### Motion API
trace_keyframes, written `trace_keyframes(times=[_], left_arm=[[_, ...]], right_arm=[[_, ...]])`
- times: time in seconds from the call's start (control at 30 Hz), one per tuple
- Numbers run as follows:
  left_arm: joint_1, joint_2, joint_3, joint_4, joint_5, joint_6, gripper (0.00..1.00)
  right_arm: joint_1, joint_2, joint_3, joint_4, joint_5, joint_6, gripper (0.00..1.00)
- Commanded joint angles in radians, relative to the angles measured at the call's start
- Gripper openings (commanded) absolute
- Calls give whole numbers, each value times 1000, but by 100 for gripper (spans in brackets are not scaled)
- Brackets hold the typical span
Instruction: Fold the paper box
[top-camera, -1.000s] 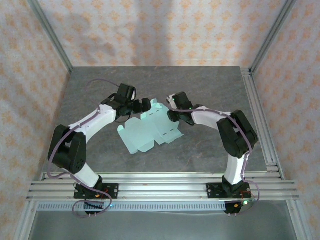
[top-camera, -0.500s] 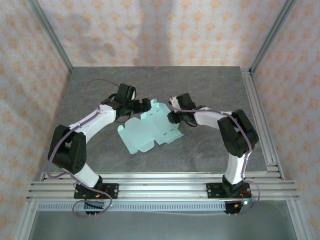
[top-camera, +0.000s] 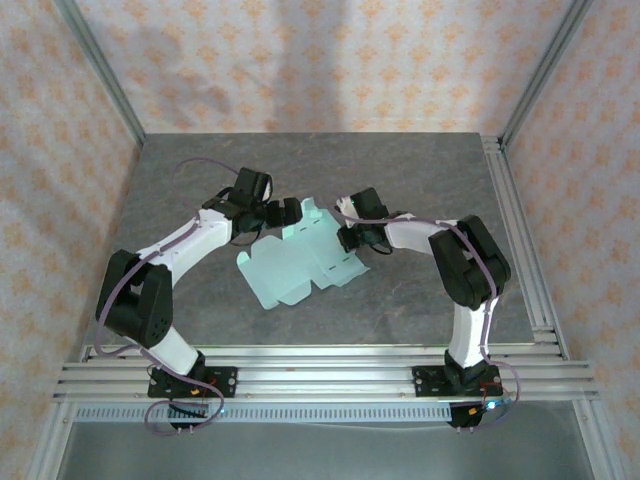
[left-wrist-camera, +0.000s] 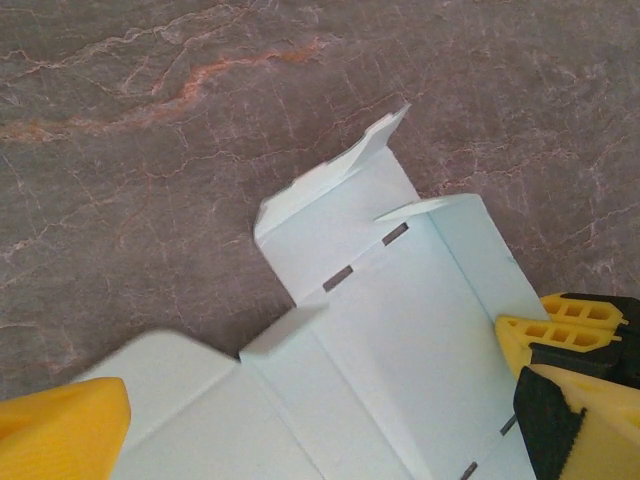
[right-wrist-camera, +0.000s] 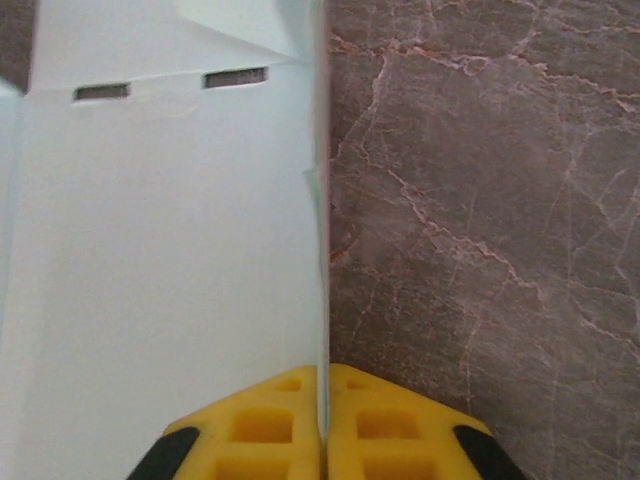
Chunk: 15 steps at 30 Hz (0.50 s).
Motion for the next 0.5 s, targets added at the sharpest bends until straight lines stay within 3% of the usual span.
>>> trace_keyframes(times=[0.0, 0.2, 0.47], left_arm=[[9, 9, 9, -19, 3, 14, 100], [17, 0, -6, 9, -11, -13, 100], [55, -33, -45, 47, -16, -59, 100]], right_arm=[[-2, -17, 22, -26, -10, -35, 0], [12, -68, 13, -40, 46, -101, 0], [85, -149, 4, -39, 299, -265, 0]])
